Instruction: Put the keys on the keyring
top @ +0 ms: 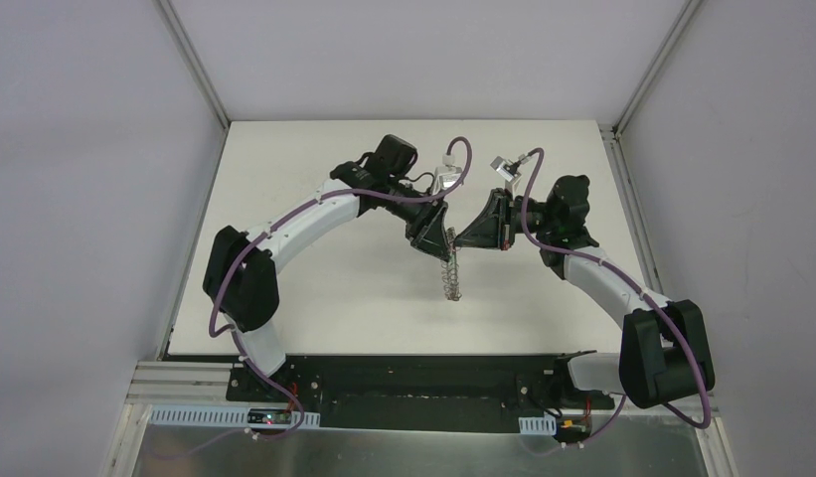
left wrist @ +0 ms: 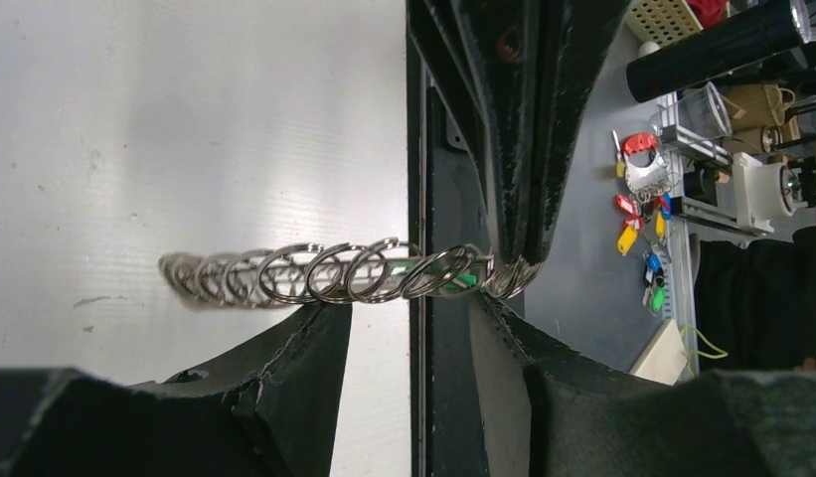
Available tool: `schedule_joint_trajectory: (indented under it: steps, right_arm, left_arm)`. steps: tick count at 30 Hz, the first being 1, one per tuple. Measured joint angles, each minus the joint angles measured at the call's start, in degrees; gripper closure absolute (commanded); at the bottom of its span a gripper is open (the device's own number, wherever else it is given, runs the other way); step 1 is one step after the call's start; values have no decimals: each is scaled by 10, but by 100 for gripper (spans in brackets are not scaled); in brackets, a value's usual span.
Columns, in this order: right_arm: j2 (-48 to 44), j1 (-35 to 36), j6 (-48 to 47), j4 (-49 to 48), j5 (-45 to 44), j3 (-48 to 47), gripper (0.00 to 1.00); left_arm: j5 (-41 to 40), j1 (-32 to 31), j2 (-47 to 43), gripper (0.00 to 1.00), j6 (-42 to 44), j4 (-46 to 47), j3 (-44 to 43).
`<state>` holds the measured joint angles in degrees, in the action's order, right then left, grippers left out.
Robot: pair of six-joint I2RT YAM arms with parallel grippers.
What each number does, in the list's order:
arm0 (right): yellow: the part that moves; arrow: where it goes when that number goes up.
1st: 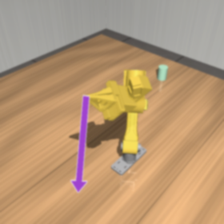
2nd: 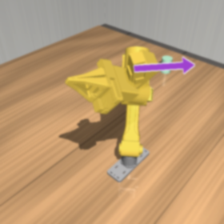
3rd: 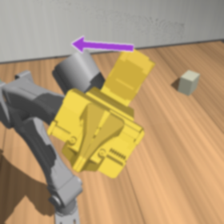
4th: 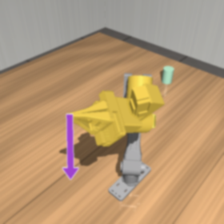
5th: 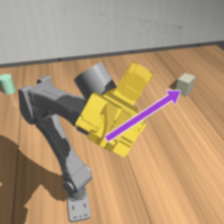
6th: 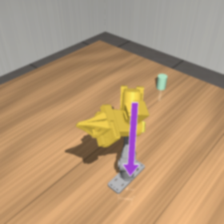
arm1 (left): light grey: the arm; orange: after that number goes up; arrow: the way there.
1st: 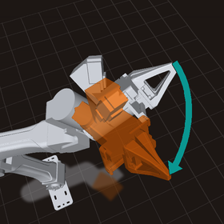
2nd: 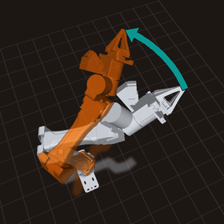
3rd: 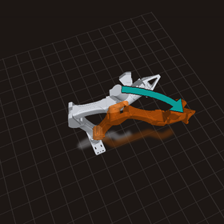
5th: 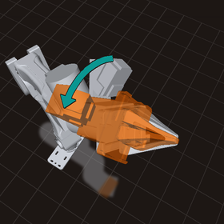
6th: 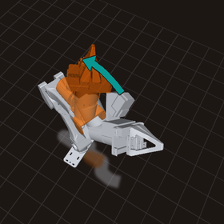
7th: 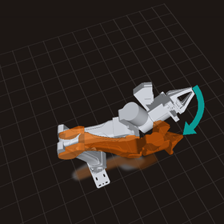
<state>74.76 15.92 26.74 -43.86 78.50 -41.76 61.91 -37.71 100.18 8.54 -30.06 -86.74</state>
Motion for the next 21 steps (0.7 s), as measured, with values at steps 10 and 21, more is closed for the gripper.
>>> schedule_joint_trajectory:
  steps: [10,21]
  right_arm:
    - [0,-8,0,0,3,0,100]
    - [0,-17,1,0,4,0,100]
  left_arm:
    - [35,-6,2,50,-93,103,39]
    - [63,-5,6,66,-216,231,84]
